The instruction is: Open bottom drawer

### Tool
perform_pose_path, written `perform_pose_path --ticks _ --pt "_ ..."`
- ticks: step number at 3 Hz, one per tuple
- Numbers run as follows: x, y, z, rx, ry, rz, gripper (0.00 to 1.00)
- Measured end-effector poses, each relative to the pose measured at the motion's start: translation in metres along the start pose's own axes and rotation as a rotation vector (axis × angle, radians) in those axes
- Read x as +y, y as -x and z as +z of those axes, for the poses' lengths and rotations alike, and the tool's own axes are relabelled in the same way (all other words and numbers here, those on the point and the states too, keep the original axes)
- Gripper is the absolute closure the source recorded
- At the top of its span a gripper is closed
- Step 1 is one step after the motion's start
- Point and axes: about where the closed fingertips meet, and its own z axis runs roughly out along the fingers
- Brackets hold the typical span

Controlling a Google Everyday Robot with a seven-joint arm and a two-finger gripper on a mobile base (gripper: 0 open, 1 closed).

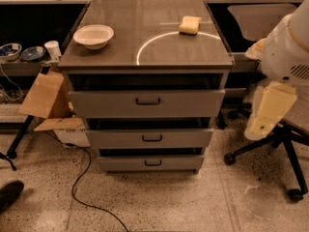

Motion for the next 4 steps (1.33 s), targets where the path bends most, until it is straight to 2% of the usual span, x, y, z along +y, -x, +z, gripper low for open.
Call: perform_pose_path --ticks 1,2,3,4 --pt "0.015 0.035 0.099 -0.033 0.041 0.006 0.0" --pt "0.023 0.071 0.185 -0.064 0.077 0.002 0.0" --pt "0.049 0.136 0.319 -0.112 0.138 -0.001 0.0" --pt "0.057 0.185 0.395 -0.162 0.143 0.029 0.0"
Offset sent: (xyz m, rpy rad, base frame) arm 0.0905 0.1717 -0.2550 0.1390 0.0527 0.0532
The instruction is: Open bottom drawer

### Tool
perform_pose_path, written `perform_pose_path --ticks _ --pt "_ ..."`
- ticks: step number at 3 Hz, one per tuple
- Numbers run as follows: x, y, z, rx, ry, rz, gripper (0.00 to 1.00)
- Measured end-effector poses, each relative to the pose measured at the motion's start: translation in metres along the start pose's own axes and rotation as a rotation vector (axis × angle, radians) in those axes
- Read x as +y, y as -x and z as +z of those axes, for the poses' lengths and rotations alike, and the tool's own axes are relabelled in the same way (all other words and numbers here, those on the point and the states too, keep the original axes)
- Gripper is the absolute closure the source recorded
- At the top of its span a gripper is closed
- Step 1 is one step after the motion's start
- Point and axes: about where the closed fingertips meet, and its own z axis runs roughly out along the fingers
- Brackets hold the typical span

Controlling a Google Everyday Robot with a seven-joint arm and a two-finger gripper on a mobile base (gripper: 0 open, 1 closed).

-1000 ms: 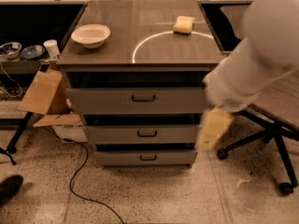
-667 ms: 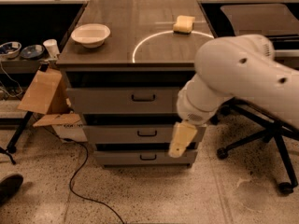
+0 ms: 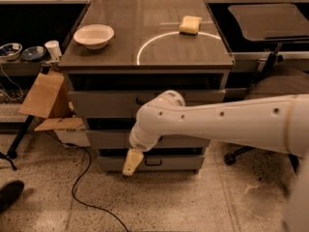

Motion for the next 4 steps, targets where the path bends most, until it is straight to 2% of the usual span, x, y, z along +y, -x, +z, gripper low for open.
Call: perform_pose_path --ticks 1,2,3,4 --pt "0.003 0.025 0.076 -0.032 -0.001 0.019 0.0" --pt "0.005 0.037 0.083 -0.049 -0.002 0.061 0.0" --pt "0.005 0.036 0.082 -0.048 -0.001 0.063 0.0" --pt "0.003 0.037 0.091 -0.039 0.005 0.032 0.0"
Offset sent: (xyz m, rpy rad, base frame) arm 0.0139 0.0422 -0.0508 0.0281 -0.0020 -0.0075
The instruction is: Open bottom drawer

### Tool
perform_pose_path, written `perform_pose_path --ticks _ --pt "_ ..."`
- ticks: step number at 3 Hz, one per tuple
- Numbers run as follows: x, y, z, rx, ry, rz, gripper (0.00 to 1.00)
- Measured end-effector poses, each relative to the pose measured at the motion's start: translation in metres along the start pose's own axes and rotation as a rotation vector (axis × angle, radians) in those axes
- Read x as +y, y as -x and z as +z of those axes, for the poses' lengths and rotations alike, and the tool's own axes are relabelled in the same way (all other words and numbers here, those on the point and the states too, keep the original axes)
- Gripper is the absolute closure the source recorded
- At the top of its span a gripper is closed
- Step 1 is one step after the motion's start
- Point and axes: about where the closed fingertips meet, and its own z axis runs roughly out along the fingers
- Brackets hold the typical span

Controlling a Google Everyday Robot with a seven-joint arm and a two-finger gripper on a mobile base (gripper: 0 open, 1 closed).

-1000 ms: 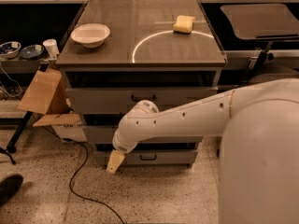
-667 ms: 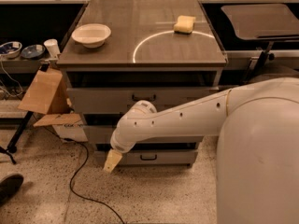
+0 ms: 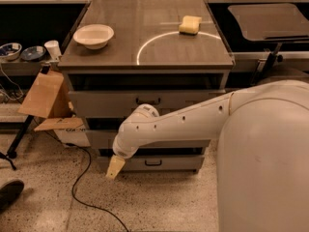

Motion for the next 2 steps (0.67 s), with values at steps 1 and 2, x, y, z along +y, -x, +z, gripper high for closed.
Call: perform_pose_path --ticks 1,2 --pt "-0.016 -0.022 0.024 0.04 0.008 -0.016 0.0" --pt "-0.039 -0.08 0.063 0.085 0.047 0.017 0.0"
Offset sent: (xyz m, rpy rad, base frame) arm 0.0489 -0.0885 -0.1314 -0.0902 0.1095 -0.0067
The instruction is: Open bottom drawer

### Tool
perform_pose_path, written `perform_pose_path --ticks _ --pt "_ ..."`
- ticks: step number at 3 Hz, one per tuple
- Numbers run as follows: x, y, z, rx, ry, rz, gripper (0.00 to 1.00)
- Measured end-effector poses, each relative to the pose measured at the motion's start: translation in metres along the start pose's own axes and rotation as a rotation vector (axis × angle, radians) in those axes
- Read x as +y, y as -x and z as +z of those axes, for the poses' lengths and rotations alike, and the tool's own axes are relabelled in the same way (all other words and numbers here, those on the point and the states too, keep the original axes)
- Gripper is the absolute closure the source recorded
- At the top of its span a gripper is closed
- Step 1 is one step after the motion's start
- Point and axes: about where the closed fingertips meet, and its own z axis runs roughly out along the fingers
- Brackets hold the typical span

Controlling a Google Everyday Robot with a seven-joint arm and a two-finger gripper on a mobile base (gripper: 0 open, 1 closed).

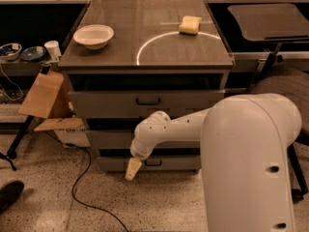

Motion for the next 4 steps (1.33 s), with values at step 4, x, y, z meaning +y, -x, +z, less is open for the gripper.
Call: perform_pose_path --ticks 4 --pt "-0.032 -0.132 0.085 0.177 0.121 0.221 0.0"
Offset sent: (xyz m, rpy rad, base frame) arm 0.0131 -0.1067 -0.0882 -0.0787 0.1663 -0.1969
